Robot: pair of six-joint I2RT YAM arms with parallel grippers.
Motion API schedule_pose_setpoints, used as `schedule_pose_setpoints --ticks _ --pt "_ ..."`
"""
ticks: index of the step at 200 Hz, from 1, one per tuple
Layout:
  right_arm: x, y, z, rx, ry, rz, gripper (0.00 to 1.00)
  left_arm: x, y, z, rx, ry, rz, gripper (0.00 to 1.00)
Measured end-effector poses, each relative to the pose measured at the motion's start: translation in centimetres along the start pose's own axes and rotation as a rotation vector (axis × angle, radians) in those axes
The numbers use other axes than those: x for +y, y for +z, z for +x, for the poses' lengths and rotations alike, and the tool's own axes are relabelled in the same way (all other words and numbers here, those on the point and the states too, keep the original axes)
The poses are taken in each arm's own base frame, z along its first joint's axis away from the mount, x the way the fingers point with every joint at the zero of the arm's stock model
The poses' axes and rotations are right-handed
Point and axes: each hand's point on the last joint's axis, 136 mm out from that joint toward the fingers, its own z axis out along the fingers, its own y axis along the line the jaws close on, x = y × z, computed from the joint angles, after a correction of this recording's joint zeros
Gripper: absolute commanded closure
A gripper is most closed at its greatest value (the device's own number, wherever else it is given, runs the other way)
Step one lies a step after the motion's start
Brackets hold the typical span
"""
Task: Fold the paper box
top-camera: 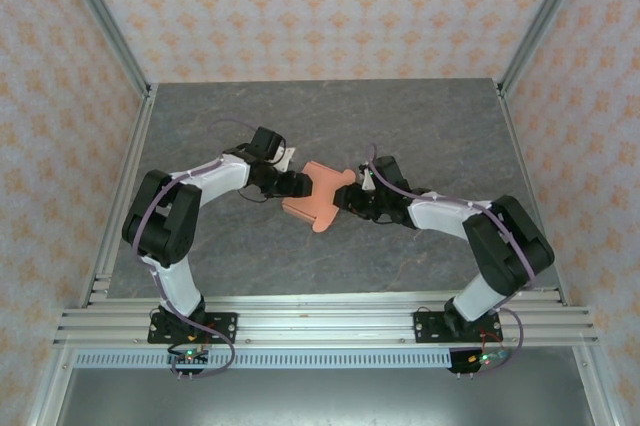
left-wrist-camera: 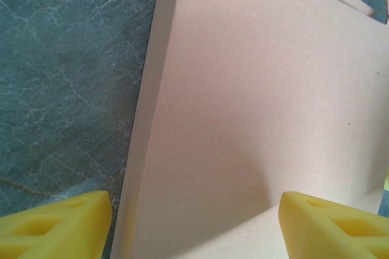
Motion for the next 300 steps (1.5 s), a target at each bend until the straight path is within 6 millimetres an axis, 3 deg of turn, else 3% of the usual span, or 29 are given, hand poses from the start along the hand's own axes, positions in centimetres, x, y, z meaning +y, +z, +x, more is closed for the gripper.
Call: schedule_pose_setpoints --ticks 123,218,300 --pt "-0.8 2.1 -1.4 -0.021 0.108 -0.071 0.82 1.9 -0.2 -1.9 -0.040 -0.076 0.030 0.42" --pt "-0.9 2.3 -1.7 -0.021 0.112 -0.086 0.84 2.6 -0.7 -2.3 -0.049 -0.117 0.043 0.65" --pt "-0.7 2.1 -2.1 -0.027 0.129 -0.092 0.87 2.3 -0.3 -2.4 -0.060 -0.157 0.111 0.78"
